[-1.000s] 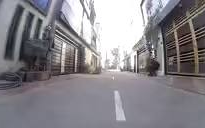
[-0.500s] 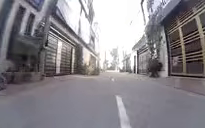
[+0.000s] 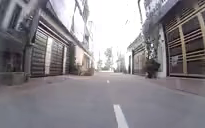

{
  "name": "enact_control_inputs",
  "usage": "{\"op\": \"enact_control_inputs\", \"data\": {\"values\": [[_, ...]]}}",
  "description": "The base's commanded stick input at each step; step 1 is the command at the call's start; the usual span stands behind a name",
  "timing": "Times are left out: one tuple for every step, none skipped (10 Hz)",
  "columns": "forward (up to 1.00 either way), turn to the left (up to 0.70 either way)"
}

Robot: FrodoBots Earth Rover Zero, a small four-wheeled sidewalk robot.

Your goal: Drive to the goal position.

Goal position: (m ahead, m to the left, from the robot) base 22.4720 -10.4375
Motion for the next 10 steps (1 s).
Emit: {"op": "enact_control_inputs", "data": {"values": [[1.00, 0.00], [1.00, 0.00], [1.00, 0.00], [1.00, 0.00], [1.00, 0.00], [1.00, 0.00], [1.00, -0.17], [1.00, -0.27], [1.00, -0.27], [1.00, -0.27]]}}
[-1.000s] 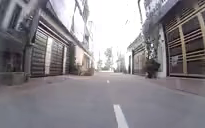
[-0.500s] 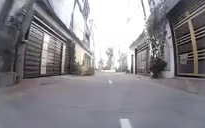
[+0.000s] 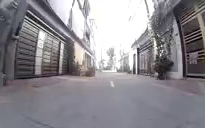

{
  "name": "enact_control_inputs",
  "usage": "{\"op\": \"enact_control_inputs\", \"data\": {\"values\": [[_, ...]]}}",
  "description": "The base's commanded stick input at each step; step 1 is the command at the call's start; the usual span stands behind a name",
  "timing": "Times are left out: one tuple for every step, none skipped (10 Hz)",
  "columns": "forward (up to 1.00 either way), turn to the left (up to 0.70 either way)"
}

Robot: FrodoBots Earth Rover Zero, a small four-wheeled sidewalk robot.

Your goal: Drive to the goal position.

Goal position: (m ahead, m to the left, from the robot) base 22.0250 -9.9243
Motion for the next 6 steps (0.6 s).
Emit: {"op": "enact_control_inputs", "data": {"values": [[1.00, -0.27], [1.00, -0.27], [1.00, -0.05], [1.00, 0.00], [1.00, 0.00], [1.00, 0.00]]}}
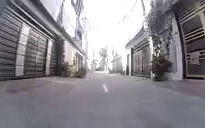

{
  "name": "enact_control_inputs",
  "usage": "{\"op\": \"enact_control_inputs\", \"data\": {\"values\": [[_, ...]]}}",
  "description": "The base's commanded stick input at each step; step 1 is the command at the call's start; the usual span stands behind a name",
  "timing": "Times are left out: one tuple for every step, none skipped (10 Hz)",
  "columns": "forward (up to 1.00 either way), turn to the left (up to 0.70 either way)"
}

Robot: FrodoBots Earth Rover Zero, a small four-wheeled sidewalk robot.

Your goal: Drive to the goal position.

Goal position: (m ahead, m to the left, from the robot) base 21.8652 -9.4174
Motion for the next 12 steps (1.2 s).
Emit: {"op": "enact_control_inputs", "data": {"values": [[1.00, 0.00], [1.00, 0.00], [1.00, -0.09], [1.00, -0.27], [1.00, 0.00], [1.00, 0.00], [1.00, 0.00], [1.00, 0.00], [1.00, 0.00], [1.00, 0.00], [1.00, 0.00], [1.00, 0.00]]}}
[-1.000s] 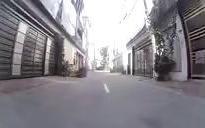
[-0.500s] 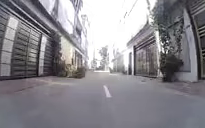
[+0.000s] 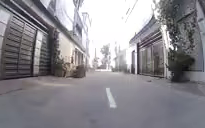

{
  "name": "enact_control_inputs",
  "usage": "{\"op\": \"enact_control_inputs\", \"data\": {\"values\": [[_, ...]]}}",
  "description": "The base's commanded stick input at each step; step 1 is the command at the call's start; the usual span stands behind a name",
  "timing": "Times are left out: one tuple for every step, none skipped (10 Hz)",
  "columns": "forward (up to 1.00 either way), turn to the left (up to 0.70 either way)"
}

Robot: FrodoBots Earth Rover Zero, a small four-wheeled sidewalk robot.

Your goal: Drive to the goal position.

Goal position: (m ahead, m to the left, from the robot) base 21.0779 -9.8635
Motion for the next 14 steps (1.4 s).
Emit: {"op": "enact_control_inputs", "data": {"values": [[1.00, 0.00], [1.00, 0.00], [1.00, 0.00], [1.00, 0.00], [1.00, 0.00], [1.00, 0.00], [1.00, 0.00], [1.00, 0.00], [1.00, 0.00], [1.00, 0.00], [1.00, 0.00], [1.00, 0.00], [1.00, 0.00], [1.00, 0.00]]}}
